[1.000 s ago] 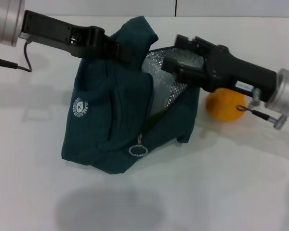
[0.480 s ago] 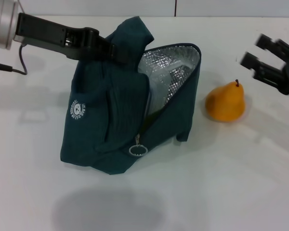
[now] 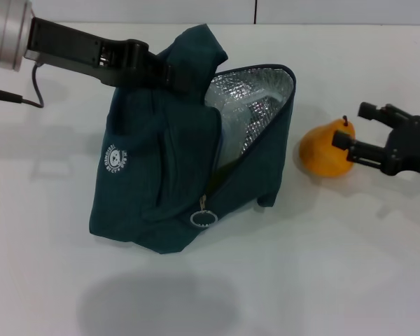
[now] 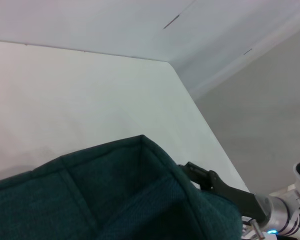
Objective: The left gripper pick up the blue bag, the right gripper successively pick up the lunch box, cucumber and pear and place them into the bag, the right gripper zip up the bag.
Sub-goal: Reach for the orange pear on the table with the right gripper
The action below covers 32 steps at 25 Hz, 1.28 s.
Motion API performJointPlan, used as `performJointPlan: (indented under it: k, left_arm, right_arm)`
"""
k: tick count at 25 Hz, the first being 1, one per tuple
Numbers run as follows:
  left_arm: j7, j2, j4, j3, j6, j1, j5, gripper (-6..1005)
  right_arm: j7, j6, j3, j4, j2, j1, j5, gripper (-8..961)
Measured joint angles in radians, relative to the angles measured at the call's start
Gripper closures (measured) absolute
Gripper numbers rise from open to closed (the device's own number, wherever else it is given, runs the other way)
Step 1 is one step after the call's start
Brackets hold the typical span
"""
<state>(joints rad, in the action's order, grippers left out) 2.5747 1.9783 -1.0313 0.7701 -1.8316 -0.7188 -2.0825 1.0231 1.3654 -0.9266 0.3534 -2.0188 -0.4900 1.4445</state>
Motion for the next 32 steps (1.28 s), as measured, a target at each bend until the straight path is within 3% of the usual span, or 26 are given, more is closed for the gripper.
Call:
performJointPlan:
  k: [6,11,14,25,32]
  left_arm:
    - [-0.004,-0.003,0.0,-0.004,0.0,0.006,0.0,956]
    - [-0.005,-0.004,0.0,-0.005,0.0,0.007,0.0,956]
    - [-0.005,-0.004,0.0,-0.004,0.0,0.007,0.0,956]
    - [-0.005,-0.002,0.0,0.0,0.0,0.003,-0.001,956]
    - [-0.005,-0.001,0.0,0.001,0.0,0.002,-0.001,956]
  right_arm:
    - [-0.032,-0.015,-0.018,0.002,-0.002,-0.005,-0.008,95]
    - [-0.034,-0.021,-0.012,0.005,-0.002,-0.007,-0.009,203]
    - [-0.035,-0.037,-0.01,0.007,-0.002,-0.013,-0.009,219]
    - [-0.046,-0.082,-0.019,-0.001,-0.005,-0.048,-0.022,228]
    - [-0.046,-0.098,-0.024,-0.002,-0.006,-0.055,-0.016,515]
